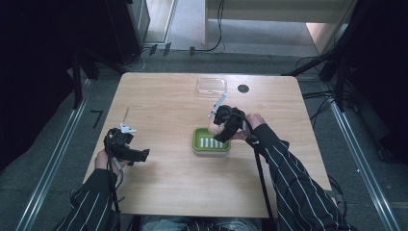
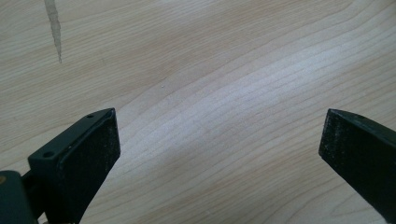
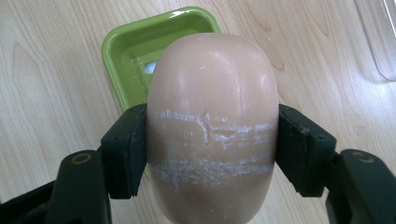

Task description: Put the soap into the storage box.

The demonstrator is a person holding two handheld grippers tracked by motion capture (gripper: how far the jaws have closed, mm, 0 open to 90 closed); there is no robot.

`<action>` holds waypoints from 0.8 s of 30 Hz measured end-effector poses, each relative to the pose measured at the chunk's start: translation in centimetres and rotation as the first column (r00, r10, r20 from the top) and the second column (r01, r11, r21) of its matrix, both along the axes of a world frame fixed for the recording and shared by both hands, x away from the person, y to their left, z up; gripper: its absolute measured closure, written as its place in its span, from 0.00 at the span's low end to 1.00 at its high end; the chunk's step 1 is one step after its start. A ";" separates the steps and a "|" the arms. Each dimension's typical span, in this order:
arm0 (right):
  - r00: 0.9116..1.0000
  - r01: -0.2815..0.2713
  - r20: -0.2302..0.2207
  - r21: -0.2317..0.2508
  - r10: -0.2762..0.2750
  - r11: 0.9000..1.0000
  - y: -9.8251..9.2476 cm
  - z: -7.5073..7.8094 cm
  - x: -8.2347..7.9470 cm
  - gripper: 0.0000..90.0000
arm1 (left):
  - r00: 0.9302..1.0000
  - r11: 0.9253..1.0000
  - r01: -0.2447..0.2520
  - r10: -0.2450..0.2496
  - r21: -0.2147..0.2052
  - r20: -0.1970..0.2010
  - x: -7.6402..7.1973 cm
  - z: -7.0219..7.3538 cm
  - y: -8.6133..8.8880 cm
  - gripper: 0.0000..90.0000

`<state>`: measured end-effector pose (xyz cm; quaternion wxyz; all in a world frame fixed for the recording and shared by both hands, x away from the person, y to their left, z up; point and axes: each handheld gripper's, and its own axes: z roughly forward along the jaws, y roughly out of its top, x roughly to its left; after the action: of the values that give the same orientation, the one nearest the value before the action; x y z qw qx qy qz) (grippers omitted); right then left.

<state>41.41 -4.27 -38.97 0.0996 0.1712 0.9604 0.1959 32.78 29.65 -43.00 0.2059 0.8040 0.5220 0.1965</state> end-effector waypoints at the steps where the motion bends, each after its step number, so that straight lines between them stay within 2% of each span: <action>1: 1.000 0.007 -0.005 -0.005 -0.007 1.000 0.1 0.0 0.0 0.37 | 1.000 1.000 -0.001 0.001 0.001 0.000 0.0 0.0 0.0 0.00; 18: 0.999 -0.044 -0.022 -0.021 0.043 0.999 1.4 -0.9 0.2 0.37 | 1.000 1.000 0.004 -0.004 0.004 -0.004 0.0 0.0 0.0 0.00; 24: 0.999 -0.041 -0.030 -0.016 0.040 0.999 1.5 -1.1 0.3 0.37 | 1.000 1.000 0.002 -0.002 0.004 -0.002 0.0 0.0 0.0 0.00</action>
<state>41.73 -2.78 -40.07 0.0826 0.1538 0.9666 0.1874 32.82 29.68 -43.03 0.2041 0.8051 0.5211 0.1964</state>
